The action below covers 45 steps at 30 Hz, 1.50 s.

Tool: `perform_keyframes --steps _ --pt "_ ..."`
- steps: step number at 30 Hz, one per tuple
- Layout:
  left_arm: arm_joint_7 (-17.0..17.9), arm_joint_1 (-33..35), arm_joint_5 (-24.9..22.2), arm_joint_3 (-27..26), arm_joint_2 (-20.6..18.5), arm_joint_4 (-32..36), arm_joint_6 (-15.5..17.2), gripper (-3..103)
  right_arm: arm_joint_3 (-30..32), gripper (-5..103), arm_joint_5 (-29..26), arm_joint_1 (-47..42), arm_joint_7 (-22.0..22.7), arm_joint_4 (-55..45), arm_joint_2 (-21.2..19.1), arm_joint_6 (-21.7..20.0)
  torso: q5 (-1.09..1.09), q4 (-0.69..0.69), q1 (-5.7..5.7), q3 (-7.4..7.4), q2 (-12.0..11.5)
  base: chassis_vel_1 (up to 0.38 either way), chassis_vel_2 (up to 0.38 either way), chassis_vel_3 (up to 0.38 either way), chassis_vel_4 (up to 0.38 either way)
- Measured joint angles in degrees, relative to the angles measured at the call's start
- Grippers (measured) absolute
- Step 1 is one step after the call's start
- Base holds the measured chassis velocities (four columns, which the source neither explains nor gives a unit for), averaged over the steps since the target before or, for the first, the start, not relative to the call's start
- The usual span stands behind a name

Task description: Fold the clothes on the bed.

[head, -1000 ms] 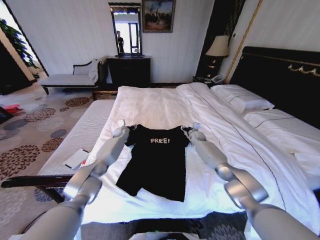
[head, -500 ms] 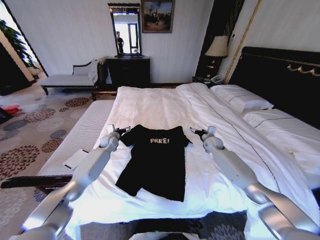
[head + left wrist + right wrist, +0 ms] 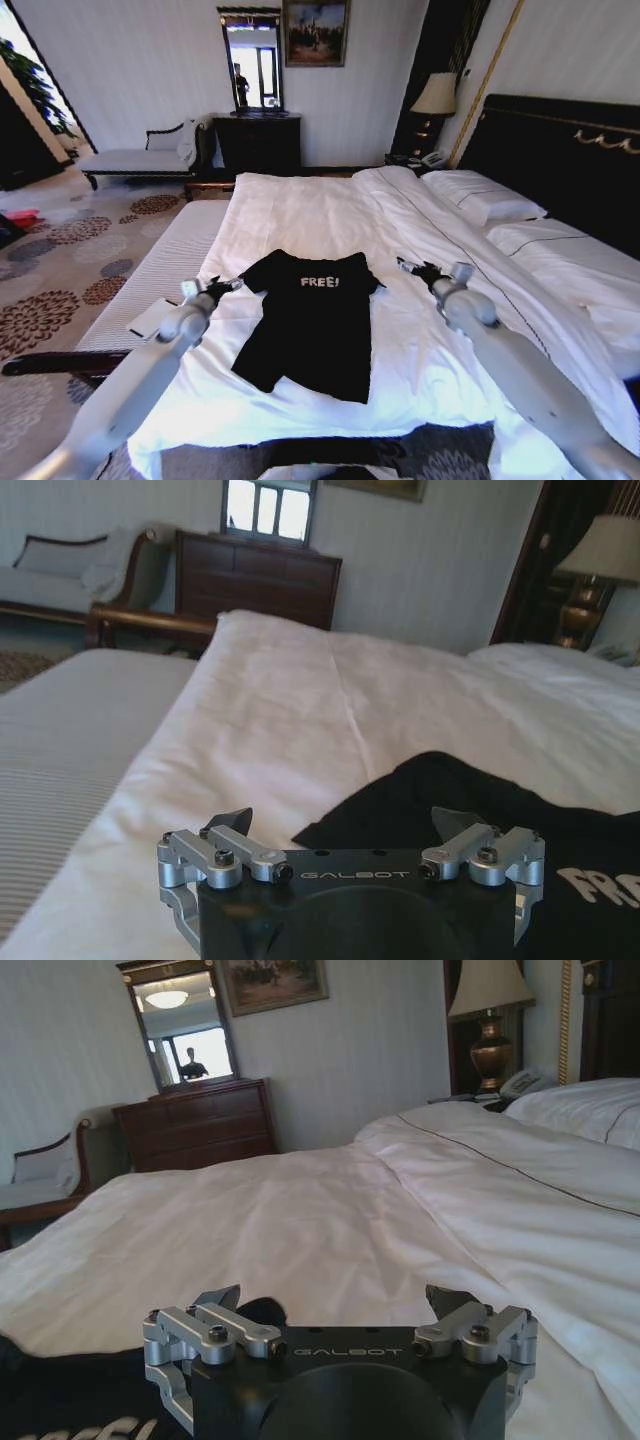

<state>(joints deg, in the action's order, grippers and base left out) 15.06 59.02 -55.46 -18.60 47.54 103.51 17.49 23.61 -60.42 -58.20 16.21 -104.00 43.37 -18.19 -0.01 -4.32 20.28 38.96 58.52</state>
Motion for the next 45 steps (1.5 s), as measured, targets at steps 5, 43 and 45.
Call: perform_keyframes --steps 5,43,45 --pt "-1.8 9.3 1.1 -6.8 -0.1 5.2 -0.4 100 6.2 100 0.7 -9.7 -0.6 -6.1 1.3 -0.5 0.02 -0.01 0.02 0.01 0.0 0.0 0.0 0.0 0.0" --pt "-13.6 47.7 10.2 -30.7 11.1 21.0 -8.1 100 13.0 100 0.0 -50.9 -12.4 -26.5 15.9 -7.5 0.01 -0.01 0.02 0.02 0.0 0.0 0.0 0.0 0.0" --pt "-13.5 47.3 10.4 -30.1 11.2 20.9 -8.1 100 12.1 100 0.9 -51.7 -13.5 -25.1 16.2 -7.5 0.01 -0.01 0.02 0.02 0.0 0.0 0.0 0.0 0.0"
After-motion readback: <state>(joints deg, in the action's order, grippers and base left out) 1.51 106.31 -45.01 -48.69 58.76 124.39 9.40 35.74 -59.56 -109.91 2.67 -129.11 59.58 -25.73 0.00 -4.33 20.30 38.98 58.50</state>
